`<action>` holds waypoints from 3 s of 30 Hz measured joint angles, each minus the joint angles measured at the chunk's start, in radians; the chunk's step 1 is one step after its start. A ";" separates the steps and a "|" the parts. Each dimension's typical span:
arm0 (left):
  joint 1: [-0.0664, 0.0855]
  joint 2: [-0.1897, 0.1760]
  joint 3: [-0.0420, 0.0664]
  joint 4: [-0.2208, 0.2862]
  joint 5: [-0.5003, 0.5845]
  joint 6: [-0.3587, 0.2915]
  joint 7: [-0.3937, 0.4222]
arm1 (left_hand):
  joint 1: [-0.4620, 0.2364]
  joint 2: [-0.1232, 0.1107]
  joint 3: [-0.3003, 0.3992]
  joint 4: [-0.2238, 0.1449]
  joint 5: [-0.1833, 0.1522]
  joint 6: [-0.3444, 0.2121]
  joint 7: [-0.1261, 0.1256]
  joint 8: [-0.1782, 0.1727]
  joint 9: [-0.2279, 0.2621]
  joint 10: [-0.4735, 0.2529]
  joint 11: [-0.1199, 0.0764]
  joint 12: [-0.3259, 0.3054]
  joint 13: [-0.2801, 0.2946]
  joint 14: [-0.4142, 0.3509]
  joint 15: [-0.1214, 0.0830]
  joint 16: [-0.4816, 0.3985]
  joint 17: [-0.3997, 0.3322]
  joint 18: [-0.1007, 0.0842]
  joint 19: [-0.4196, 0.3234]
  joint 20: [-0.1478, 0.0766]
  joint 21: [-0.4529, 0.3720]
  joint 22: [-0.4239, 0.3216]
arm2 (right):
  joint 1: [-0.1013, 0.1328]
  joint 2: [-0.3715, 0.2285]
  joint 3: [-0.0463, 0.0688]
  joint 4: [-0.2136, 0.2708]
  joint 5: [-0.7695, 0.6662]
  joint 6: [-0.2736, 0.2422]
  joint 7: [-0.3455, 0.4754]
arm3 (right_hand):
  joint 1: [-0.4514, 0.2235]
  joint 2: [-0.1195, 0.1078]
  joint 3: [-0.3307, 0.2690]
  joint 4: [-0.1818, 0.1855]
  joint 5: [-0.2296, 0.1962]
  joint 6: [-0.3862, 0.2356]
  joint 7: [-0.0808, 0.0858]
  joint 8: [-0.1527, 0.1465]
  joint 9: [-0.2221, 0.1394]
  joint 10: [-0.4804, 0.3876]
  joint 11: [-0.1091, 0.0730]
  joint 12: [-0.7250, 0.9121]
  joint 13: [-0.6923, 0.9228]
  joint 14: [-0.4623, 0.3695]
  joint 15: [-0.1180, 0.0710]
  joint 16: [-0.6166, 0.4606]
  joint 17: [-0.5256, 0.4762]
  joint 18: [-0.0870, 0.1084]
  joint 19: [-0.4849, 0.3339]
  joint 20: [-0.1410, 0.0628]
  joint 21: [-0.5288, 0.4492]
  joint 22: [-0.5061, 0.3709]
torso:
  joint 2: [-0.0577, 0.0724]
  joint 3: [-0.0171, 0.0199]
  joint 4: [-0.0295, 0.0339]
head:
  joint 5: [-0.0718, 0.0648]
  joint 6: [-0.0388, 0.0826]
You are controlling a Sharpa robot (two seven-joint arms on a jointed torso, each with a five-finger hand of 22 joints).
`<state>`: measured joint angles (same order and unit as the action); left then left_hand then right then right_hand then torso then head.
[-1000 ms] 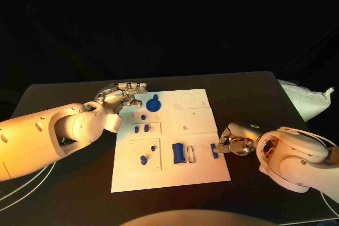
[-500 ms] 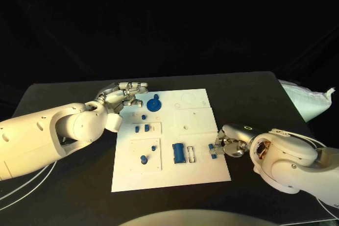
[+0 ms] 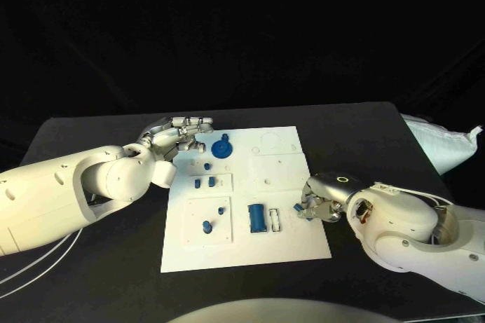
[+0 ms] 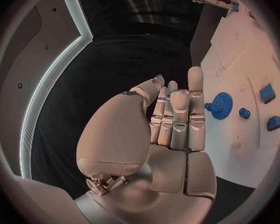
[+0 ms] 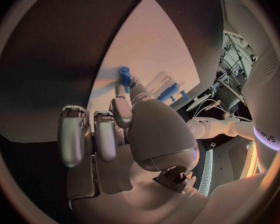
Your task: Assemble the parts on the task board
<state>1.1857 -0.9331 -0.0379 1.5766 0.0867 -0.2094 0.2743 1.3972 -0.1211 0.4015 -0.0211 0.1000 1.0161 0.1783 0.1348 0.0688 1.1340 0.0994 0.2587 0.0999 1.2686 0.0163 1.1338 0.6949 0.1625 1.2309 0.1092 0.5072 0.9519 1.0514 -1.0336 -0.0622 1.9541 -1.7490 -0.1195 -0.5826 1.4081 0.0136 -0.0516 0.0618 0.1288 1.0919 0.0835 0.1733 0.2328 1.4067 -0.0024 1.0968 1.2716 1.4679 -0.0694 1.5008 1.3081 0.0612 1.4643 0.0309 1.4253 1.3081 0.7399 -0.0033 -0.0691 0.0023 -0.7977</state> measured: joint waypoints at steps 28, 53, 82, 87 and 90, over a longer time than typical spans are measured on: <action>0.000 0.001 -0.001 -0.001 -0.001 0.013 -0.013 | 0.000 0.000 0.000 0.000 0.000 0.000 0.000 0.000 0.000 -0.007 0.000 0.000 0.000 -0.007 0.000 -0.004 -0.008 0.000 0.000 0.000 -0.004 -0.001 | -0.014 0.000 -0.004 0.008 -0.004 -0.068 -0.007 | -0.023 0.001 0.206 0.022 0.203 0.028 0.004 -0.039 -0.003 -0.018 0.000 -0.033 -0.011 -0.003 -0.001 -0.006 0.000 0.000 0.000 0.000 -0.005 0.000 | 0.000 0.0006 0.0019 | -0.002 0.006; -0.001 -0.001 -0.001 0.004 0.000 -0.003 0.010 | 0.000 0.000 -0.003 0.003 0.000 -0.004 0.003 0.000 0.000 -0.007 0.000 0.000 0.000 -0.007 0.000 -0.004 -0.006 0.000 -0.004 0.004 -0.004 -0.002 | 0.004 0.011 -0.010 0.037 0.447 -0.214 -0.026 | -0.244 -0.102 0.362 0.035 0.330 0.048 -0.012 -0.042 0.024 0.022 -0.007 0.016 0.023 0.002 -0.010 -0.002 -0.001 0.000 0.000 0.000 0.000 -0.001 | 0.000 0.0000 0.0013 | 0.005 -0.004; -0.001 0.000 -0.001 0.006 0.001 -0.005 0.010 | 0.000 0.000 -0.005 0.000 0.000 -0.004 0.003 0.004 0.000 -0.007 0.000 0.006 0.000 -0.007 0.000 -0.004 -0.011 0.000 -0.004 0.004 -0.004 -0.003 | 0.004 0.071 -0.010 0.007 0.498 -0.161 -0.026 | -0.293 -0.085 0.329 0.068 0.299 0.081 -0.028 -0.038 0.044 0.037 -0.014 0.021 0.024 -0.001 -0.013 0.002 -0.001 0.000 0.004 -0.004 0.008 0.000 | 0.000 0.0010 -0.0003 | 0.011 -0.006; -0.001 -0.001 -0.001 0.006 0.001 -0.003 0.006 | 0.000 0.000 -0.005 0.000 0.000 -0.004 0.003 0.004 0.000 -0.007 0.000 0.006 0.000 -0.007 0.000 -0.004 -0.011 0.000 -0.004 0.004 -0.004 -0.003 | 0.005 0.075 -0.010 0.002 0.496 -0.152 -0.027 | -0.296 -0.082 0.321 0.076 0.293 0.083 -0.029 -0.034 0.047 0.039 -0.016 0.016 0.023 -0.001 -0.013 0.002 0.000 0.000 0.004 -0.004 0.008 0.000 | 0.000 0.0011 0.0009 | 0.011 -0.006; -0.001 -0.001 -0.001 0.006 0.001 -0.002 0.004 | 0.000 0.000 -0.005 0.000 0.000 -0.004 0.003 0.004 0.000 -0.007 0.000 0.006 0.000 -0.007 0.000 -0.004 -0.011 0.000 -0.004 0.004 -0.004 -0.003 | 0.005 0.077 -0.010 0.001 0.495 -0.148 -0.028 | -0.303 -0.082 0.318 0.079 0.293 0.084 -0.030 -0.034 0.047 0.040 -0.018 0.016 0.022 -0.001 -0.013 0.006 0.000 0.000 0.000 -0.008 0.008 0.000 | 0.000 0.0011 0.0009 | 0.013 -0.006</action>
<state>1.1850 -0.9339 -0.0390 1.5828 0.0874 -0.2113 0.2779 1.3972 -0.1211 0.3961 -0.0212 0.0999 1.0124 0.1813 0.1391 0.0689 1.1273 0.0997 0.2647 0.0999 1.2619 0.0165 1.1299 0.6840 0.1626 1.2273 0.1128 0.5032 0.9487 1.0567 -0.9569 -0.0719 1.9549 -1.2535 -0.2678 -0.6105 1.1055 -0.0685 0.2663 0.1412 0.4216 1.1758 0.0533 0.1394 0.2794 1.4469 -0.0200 1.1130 1.2936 1.4665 -0.0825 1.5067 1.3081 0.0610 1.4643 0.0234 1.4329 1.3080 0.7398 -0.0022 -0.0683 0.0150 -0.8038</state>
